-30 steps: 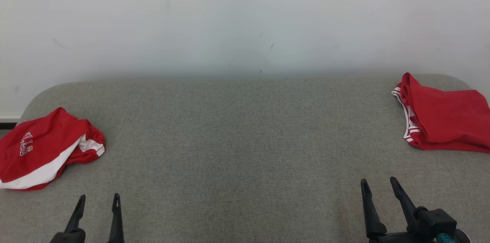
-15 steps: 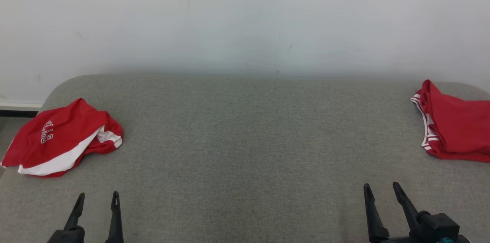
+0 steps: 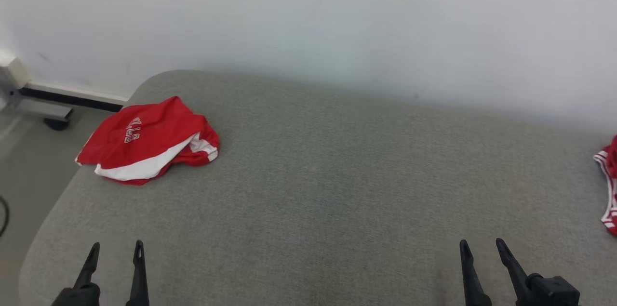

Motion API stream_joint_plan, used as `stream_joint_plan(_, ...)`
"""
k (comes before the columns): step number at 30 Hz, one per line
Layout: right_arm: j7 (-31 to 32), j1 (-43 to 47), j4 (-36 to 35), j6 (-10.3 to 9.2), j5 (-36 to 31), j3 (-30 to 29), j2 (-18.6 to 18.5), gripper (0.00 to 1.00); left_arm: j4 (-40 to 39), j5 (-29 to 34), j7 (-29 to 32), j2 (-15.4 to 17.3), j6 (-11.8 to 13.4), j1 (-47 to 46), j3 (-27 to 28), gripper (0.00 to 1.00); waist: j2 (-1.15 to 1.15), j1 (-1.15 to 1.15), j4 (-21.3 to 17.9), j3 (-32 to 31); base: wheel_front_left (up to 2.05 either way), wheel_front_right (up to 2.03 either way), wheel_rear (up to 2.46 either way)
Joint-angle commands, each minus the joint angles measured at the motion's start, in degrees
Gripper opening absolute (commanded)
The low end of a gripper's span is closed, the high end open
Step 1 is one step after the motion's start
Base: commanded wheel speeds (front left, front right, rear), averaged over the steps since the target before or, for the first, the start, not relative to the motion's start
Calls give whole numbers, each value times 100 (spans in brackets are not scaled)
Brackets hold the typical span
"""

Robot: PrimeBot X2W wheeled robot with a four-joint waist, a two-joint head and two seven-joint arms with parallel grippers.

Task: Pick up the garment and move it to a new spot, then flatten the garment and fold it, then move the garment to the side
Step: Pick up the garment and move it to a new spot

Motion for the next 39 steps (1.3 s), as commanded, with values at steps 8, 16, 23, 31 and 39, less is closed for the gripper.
stream_joint_plan(8, -42, 90, 51, -15, 70, 39, 16, 100, -64, -48, 31, 71, 69, 89, 33, 100, 0, 0, 1052, -15, 0, 0, 0)
stream_joint_plan(16, 29, -124, 49, -15, -13, 202, 15, 100, -181, -126, -55, 37, 213, 248, 146, 100, 0, 0, 1303, 130, 0, 0, 0)
stream_joint_plan(23, 40, -348, 156, -15, -73, 324, 14, 100, -292, -180, -165, 18, 350, 358, 256, 100, 0, 0, 1360, 225, 0, 0, 0)
stream_joint_plan(31, -13, -357, 248, -15, -65, 319, 14, 100, -266, -263, -239, -11, 430, 317, 300, 100, 0, 0, 1337, 216, 0, 0, 0)
stream_joint_plan(39, 16, -255, 35, -15, -146, 110, 14, 100, 23, -515, -313, -3, 294, -347, 363, 100, 0, 0, 1110, 365, 0, 0, 0)
